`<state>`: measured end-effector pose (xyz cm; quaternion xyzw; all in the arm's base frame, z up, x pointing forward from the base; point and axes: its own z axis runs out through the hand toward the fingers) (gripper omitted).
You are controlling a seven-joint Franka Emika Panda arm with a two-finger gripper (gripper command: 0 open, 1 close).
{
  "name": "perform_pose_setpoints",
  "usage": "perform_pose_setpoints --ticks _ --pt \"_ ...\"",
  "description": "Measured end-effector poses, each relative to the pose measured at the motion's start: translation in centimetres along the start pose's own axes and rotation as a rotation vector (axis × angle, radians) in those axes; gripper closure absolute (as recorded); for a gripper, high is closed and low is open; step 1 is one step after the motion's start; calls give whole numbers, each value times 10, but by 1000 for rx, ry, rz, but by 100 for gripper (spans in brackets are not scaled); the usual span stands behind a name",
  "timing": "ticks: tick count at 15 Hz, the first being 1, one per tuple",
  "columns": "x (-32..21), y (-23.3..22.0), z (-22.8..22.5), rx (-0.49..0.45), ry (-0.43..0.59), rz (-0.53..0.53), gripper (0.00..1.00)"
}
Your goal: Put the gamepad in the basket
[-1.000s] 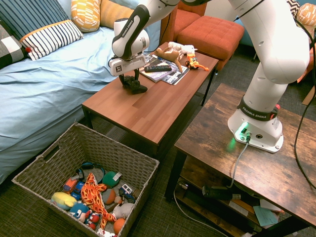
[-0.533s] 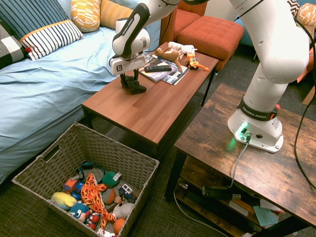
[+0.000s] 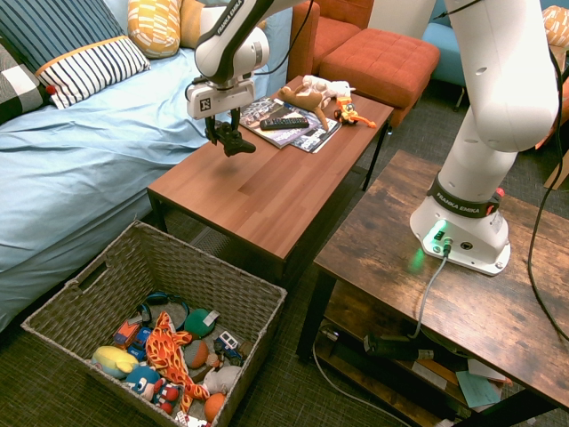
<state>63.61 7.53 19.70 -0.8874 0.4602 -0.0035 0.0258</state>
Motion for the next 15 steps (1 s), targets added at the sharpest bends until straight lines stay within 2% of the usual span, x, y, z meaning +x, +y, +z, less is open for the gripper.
perform_pose_setpoints --ticks 3,6,10,12,15 --pt "-91 -46 -28 32 25 -104 100" --pt "-174 -75 -26 35 35 -192 100" --pt "-266 -97 10 24 10 -285 100" --pt "-309 -110 48 10 11 -321 100" --pt "-311 -116 69 0 4 -321 100"
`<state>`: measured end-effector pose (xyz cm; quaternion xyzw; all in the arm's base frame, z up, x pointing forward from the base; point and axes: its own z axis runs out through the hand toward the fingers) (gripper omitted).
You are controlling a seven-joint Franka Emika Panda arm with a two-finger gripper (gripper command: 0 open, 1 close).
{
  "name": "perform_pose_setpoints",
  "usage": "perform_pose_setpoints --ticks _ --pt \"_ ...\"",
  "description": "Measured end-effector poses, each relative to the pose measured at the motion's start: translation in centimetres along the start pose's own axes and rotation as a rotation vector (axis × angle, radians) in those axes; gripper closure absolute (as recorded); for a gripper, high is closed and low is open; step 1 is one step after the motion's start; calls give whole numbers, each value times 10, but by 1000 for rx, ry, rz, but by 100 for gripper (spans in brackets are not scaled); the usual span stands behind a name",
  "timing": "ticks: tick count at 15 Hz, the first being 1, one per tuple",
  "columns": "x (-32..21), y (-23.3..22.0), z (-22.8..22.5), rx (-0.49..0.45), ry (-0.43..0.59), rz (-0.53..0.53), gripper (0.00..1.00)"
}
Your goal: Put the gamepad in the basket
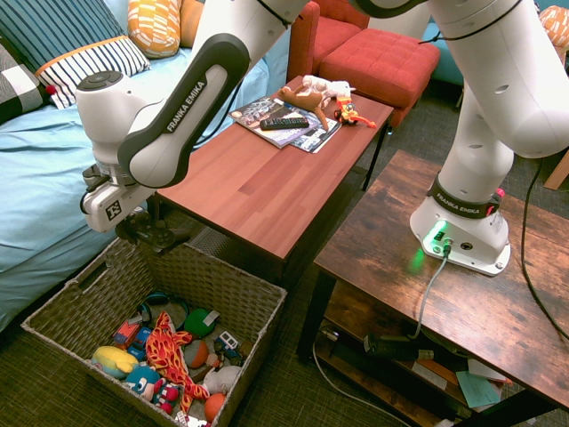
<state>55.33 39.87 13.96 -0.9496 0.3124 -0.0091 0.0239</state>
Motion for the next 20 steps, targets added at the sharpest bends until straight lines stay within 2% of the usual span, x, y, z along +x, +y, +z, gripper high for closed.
perform_pose_setpoints --ticks 6,11,12,14,20 --pt "-48 -34 90 1 -68 44 100" --pt "-75 -28 181 -63 -129 70 100" --pt "-83 -26 196 -82 -140 65 0" --pt "-95 -28 211 -100 -155 55 0" --pt "-91 -41 212 -105 -158 52 0"
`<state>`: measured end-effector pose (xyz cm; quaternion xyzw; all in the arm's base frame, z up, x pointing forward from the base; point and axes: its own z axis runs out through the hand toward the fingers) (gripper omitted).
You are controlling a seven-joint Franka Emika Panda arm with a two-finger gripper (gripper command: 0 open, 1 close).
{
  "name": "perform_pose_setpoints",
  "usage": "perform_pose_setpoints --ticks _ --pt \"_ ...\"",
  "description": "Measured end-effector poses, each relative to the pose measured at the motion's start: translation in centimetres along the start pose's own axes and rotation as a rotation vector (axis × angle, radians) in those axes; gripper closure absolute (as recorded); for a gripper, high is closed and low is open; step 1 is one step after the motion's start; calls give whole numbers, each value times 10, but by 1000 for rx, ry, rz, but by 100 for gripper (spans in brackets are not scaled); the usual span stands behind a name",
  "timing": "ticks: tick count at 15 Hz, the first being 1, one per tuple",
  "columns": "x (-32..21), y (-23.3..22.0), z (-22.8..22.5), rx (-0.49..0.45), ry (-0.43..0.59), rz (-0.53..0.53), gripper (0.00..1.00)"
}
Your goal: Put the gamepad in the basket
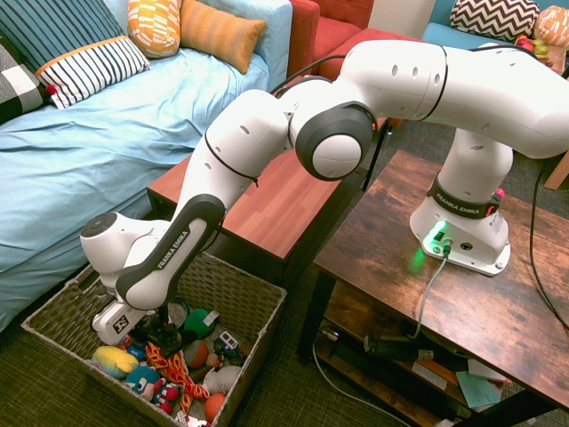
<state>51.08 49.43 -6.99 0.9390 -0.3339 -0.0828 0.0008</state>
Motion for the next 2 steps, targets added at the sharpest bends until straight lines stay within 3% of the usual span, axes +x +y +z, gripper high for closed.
perform_pose_setpoints --ticks 2 --pt "2 0 0 -1 0 -2 0"
